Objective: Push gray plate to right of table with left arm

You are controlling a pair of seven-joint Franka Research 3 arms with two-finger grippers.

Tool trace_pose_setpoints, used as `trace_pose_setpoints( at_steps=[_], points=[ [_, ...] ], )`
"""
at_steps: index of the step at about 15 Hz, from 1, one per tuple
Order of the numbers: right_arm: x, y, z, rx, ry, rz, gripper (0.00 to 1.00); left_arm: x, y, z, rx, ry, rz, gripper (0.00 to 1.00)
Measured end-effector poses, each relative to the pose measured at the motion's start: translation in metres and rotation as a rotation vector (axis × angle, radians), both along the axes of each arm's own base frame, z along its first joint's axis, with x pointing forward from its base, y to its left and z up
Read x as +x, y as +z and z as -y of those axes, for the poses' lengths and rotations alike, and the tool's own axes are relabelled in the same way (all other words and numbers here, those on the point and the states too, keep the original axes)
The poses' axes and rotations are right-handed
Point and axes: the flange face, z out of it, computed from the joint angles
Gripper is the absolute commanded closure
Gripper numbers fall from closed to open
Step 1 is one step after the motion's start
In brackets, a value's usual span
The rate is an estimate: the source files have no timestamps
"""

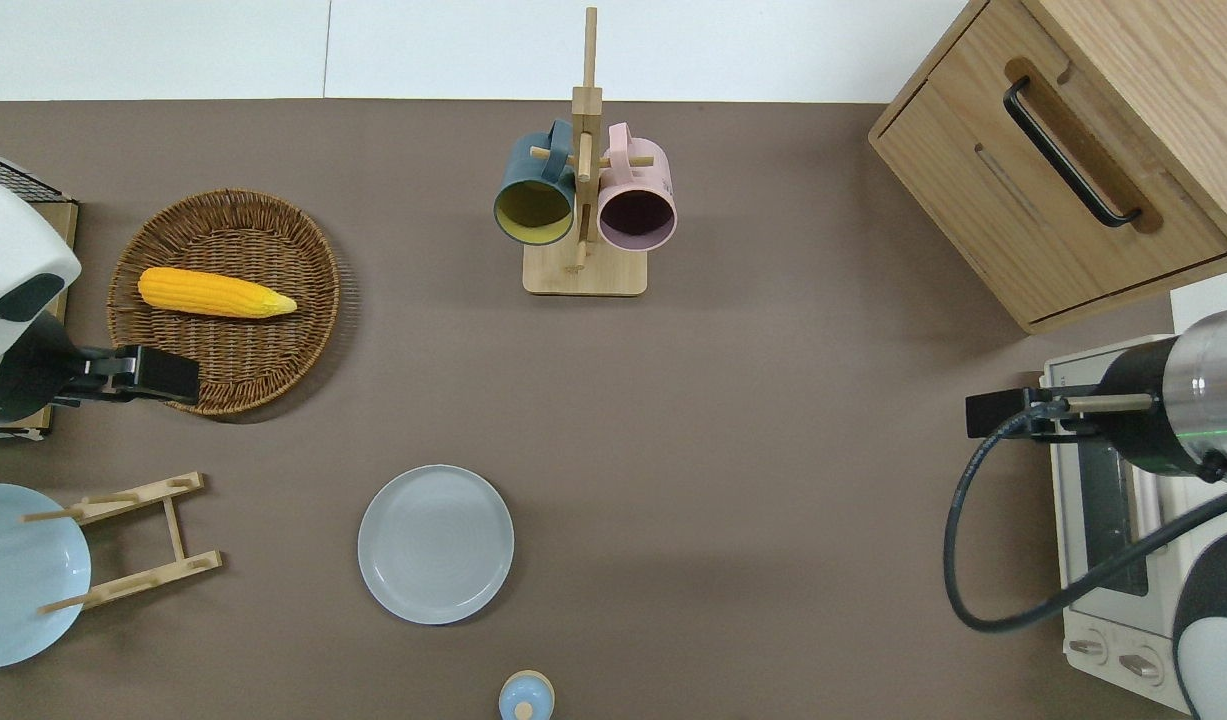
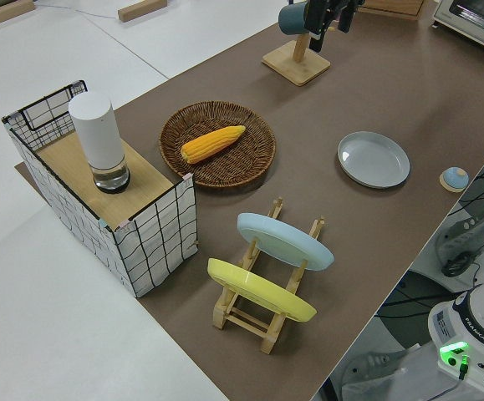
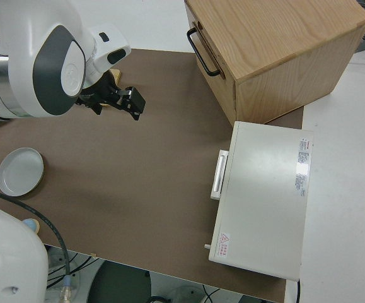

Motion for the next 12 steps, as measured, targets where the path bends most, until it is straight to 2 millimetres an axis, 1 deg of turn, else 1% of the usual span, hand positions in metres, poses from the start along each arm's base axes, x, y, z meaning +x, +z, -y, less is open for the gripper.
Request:
trace_pose_setpoints(
  at_steps=[2, 4, 8, 9, 10, 11, 12],
  points=[
    [0.0, 0.0, 0.0, 0.0, 0.0, 0.0, 0.005, 0.0, -0.003, 0.003, 0.002, 0.0, -0.006, 0.03],
    [0.0, 0.0, 0.0, 0.0, 0.0, 0.0, 0.005, -0.001, -0.014, 0.005, 0.004, 0.004, -0.029, 0.02],
    [0.0, 0.0, 0.0, 0.0, 0.0, 0.0, 0.005, 0.0, -0.069, 0.003, 0.0, 0.014, -0.093, 0.02],
    [0.0, 0.0, 0.0, 0.0, 0.0, 0.0, 0.005, 0.0, -0.087, 0.003, -0.004, 0.016, -0.105, 0.03],
    [0.0, 0.0, 0.0, 0.0, 0.0, 0.0, 0.005, -0.001, -0.099, 0.003, -0.005, 0.017, -0.117, 0.03],
    [0.0, 0.0, 0.0, 0.0, 0.0, 0.0, 0.005, -0.004, -0.121, 0.004, -0.011, 0.021, -0.138, 0.03],
    [0.0, 0.0, 0.0, 0.0, 0.0, 0.0, 0.005, -0.008, -0.134, 0.004, -0.02, 0.024, -0.148, 0.03]
  ],
)
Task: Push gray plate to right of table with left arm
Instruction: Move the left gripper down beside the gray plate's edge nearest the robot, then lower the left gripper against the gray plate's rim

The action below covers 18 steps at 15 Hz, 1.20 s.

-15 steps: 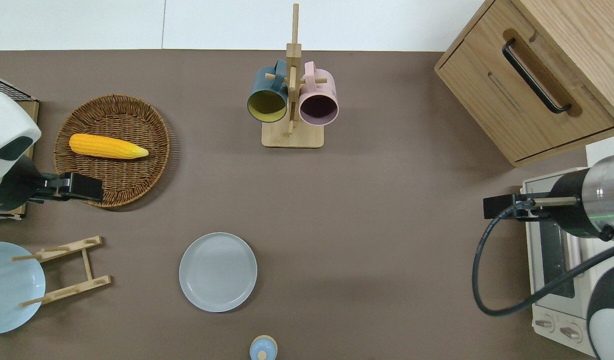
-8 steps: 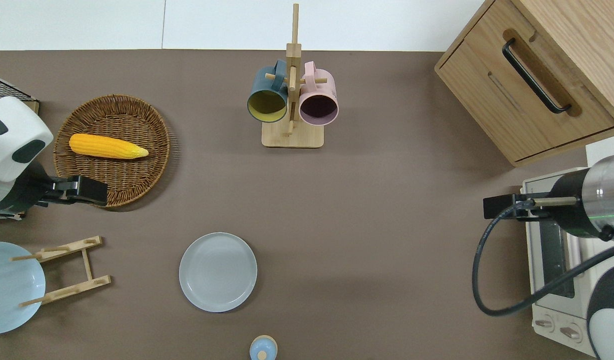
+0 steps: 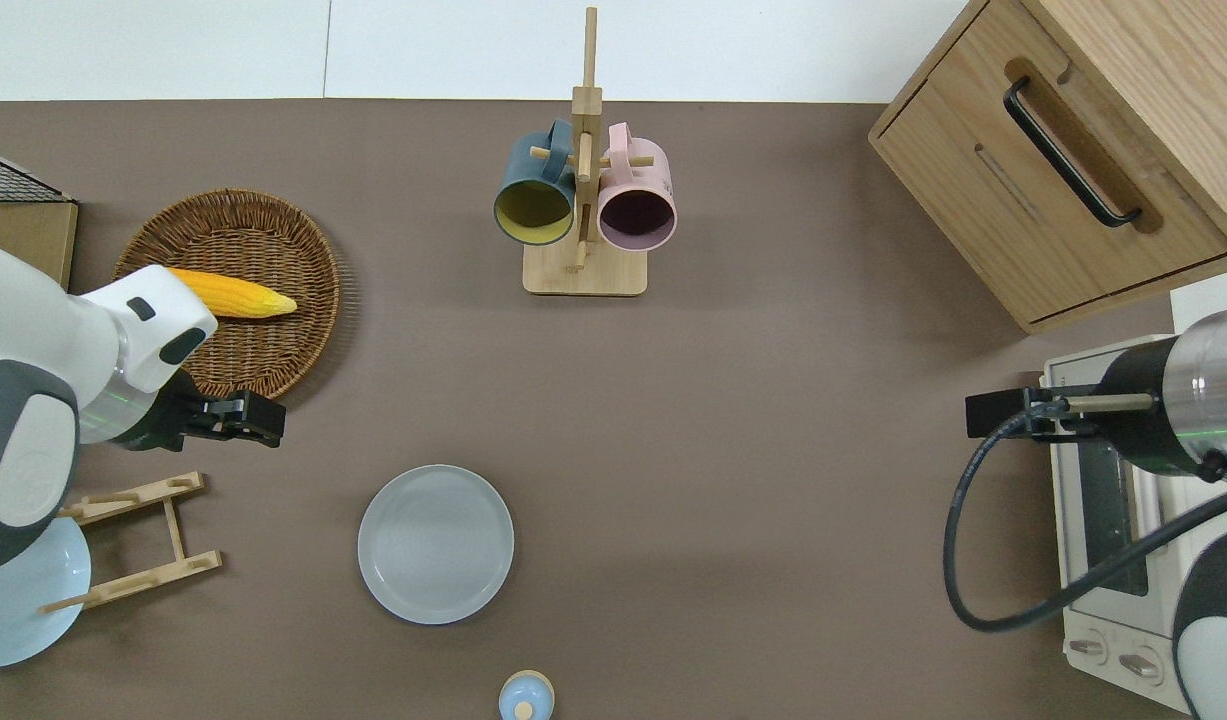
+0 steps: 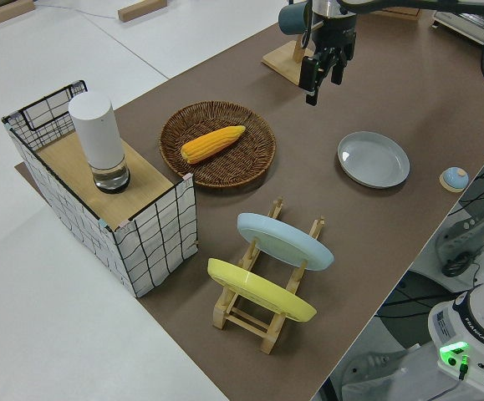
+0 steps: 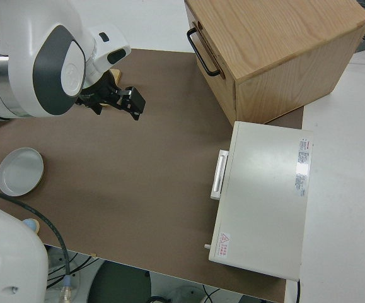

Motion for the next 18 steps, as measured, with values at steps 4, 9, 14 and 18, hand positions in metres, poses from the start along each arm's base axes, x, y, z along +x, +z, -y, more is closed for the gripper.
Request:
trace_pose_setpoints(
  at_steps=[4, 9, 14, 18],
  points=[
    [0.0, 0.0, 0.0, 0.0, 0.0, 0.0, 0.005, -0.032, -0.044, 0.005, -0.024, 0.011, -0.013, 0.06],
    [0.0, 0.0, 0.0, 0.0, 0.0, 0.0, 0.005, -0.088, -0.084, 0.004, -0.063, 0.054, 0.03, 0.07],
    [0.0, 0.0, 0.0, 0.0, 0.0, 0.0, 0.005, -0.134, -0.111, 0.017, -0.078, 0.054, 0.06, 0.13],
    [0.0, 0.0, 0.0, 0.0, 0.0, 0.0, 0.005, -0.142, -0.115, 0.02, -0.078, 0.054, 0.083, 0.11]
  ],
)
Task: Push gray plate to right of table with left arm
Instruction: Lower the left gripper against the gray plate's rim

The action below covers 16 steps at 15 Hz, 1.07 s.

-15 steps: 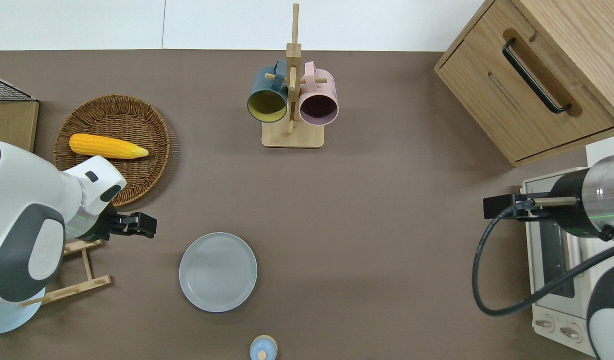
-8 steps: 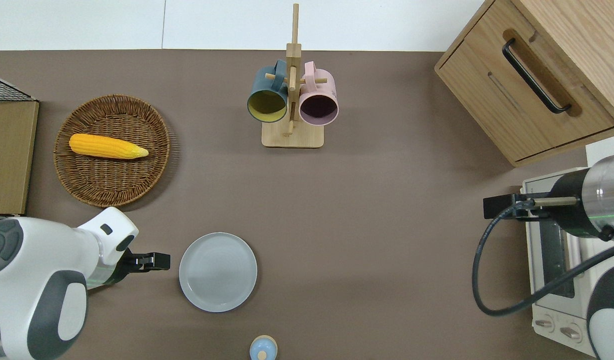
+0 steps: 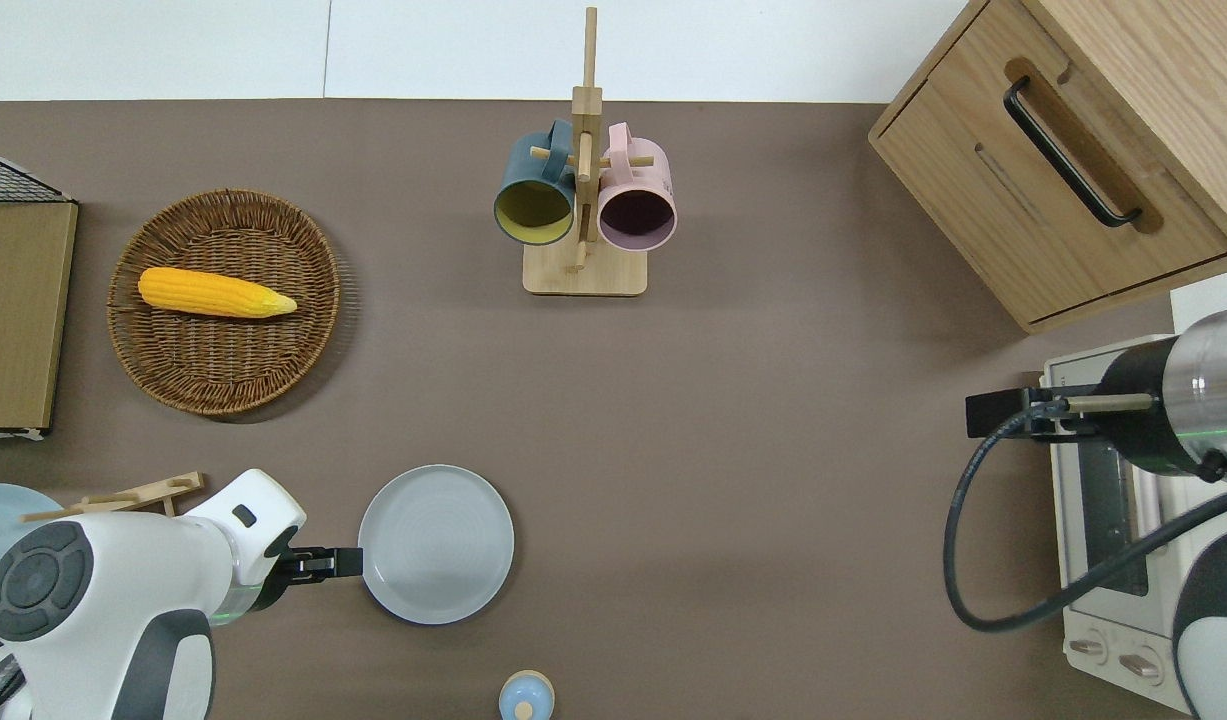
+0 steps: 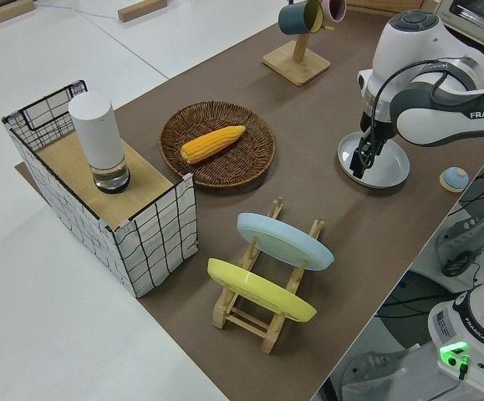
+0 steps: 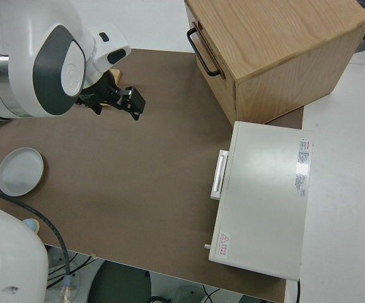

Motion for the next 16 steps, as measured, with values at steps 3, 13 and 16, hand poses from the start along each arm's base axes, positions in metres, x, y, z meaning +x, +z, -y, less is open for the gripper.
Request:
trace_pose_setpoints(
  at_steps=[3, 13, 16],
  points=[
    [0.0, 0.0, 0.0, 0.0, 0.0, 0.0, 0.005, -0.004, -0.009, 0.001, 0.007, 0.042, -0.003, 0.11],
    [0.0, 0.0, 0.0, 0.0, 0.0, 0.0, 0.005, -0.003, -0.059, 0.015, 0.002, 0.073, -0.03, 0.13],
    [0.0, 0.0, 0.0, 0.0, 0.0, 0.0, 0.005, -0.002, -0.068, 0.015, 0.005, 0.074, -0.044, 0.18]
  ],
)
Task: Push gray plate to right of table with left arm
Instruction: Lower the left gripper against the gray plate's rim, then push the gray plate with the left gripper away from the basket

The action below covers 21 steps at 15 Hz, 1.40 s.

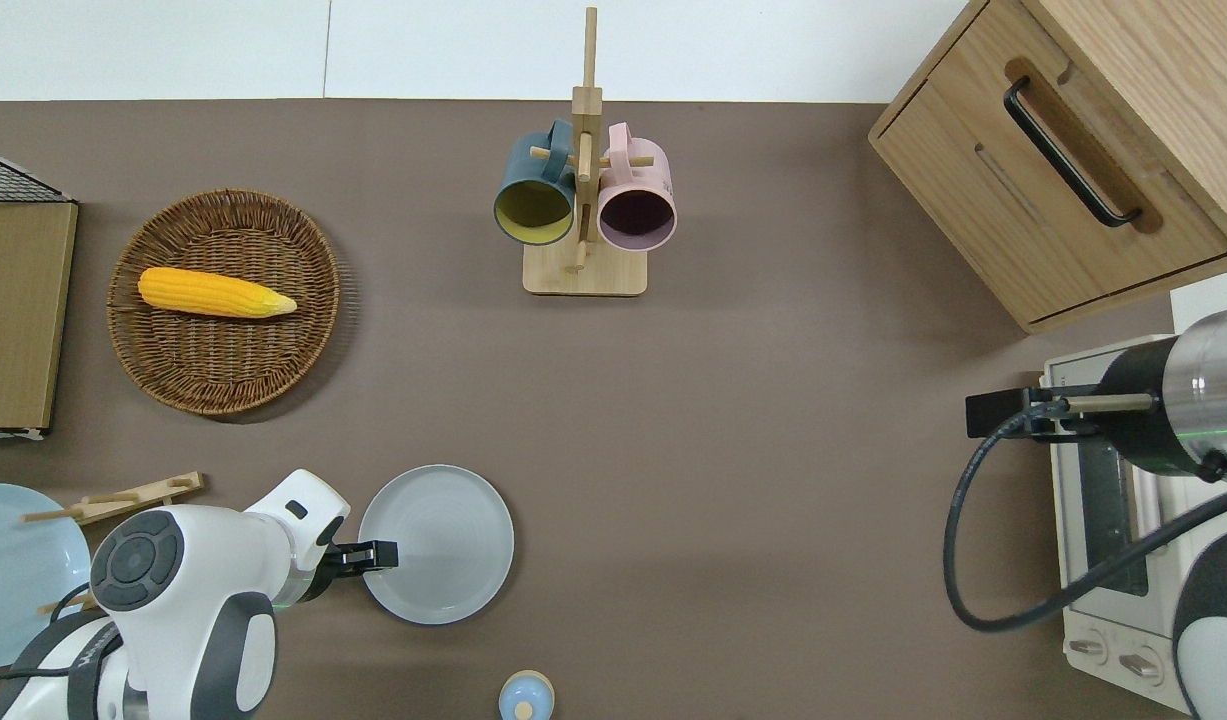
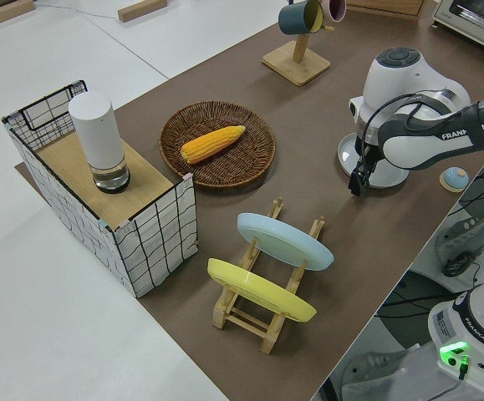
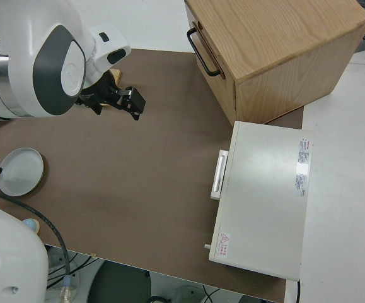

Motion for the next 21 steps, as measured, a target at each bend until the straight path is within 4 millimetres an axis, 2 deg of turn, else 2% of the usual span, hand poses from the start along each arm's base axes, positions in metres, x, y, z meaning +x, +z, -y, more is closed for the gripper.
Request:
trace_pose_setpoints(
  at_steps=[3, 5, 9, 15, 17, 19, 21],
  points=[
    [0.0, 0.0, 0.0, 0.0, 0.0, 0.0, 0.005, 0.002, -0.008, 0.002, 0.002, -0.001, 0.001, 0.43],
    [0.0, 0.0, 0.0, 0.0, 0.0, 0.0, 0.005, 0.002, -0.014, 0.003, 0.003, -0.003, -0.006, 0.54],
    [0.0, 0.0, 0.0, 0.0, 0.0, 0.0, 0.005, 0.003, -0.013, 0.002, 0.005, 0.027, -0.005, 0.75],
    [0.0, 0.0, 0.0, 0.0, 0.0, 0.0, 0.005, 0.004, -0.01, 0.008, 0.005, 0.044, 0.002, 0.9],
    [0.0, 0.0, 0.0, 0.0, 0.0, 0.0, 0.005, 0.004, -0.009, 0.008, 0.008, 0.069, 0.001, 1.0],
    [0.0, 0.0, 0.0, 0.0, 0.0, 0.0, 0.005, 0.003, -0.008, 0.011, 0.013, 0.11, -0.003, 1.0],
    [0.0, 0.0, 0.0, 0.0, 0.0, 0.0, 0.005, 0.0, -0.005, 0.025, 0.006, 0.16, -0.008, 1.0]
  ],
)
